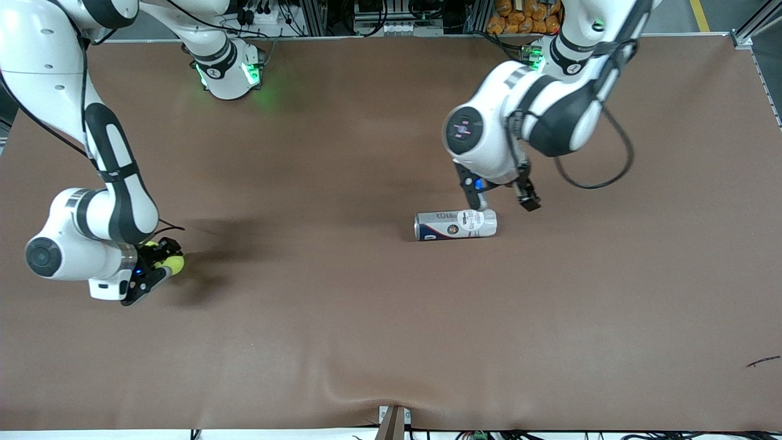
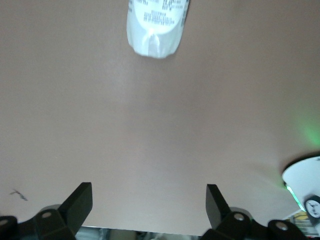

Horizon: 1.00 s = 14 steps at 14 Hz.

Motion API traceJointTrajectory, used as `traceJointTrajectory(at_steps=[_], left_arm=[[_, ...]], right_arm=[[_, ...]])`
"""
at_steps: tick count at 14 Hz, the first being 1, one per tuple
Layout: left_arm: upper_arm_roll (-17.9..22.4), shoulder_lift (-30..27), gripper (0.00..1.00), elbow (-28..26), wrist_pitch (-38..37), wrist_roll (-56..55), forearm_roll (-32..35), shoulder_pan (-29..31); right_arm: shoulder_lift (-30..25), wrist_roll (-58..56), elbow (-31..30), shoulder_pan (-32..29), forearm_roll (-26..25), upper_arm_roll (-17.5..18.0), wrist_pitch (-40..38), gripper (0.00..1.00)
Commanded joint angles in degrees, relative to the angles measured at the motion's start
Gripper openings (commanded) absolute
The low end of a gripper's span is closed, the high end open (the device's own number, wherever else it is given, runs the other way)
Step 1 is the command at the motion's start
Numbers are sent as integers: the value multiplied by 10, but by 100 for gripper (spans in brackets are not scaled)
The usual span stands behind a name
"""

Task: Insert tennis ball vertically with right arm
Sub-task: 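Grasp one tennis ball with the right gripper while the left gripper grasps the tube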

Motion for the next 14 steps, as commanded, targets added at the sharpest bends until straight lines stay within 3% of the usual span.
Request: traceJointTrajectory(at_steps=[1,8,14], left_arm=[[1,46,100,26,15,-11,48,-35],[1,124,100,83,41,-6,77,-67],[1,144,100,93,70,-1,76,-67]], right_arm=[[-30,48,0,-3,14,11,-31,18],[-91,137,0,11,60,25,-91,20],[-145,264,-3,60,66,25,-136,20]])
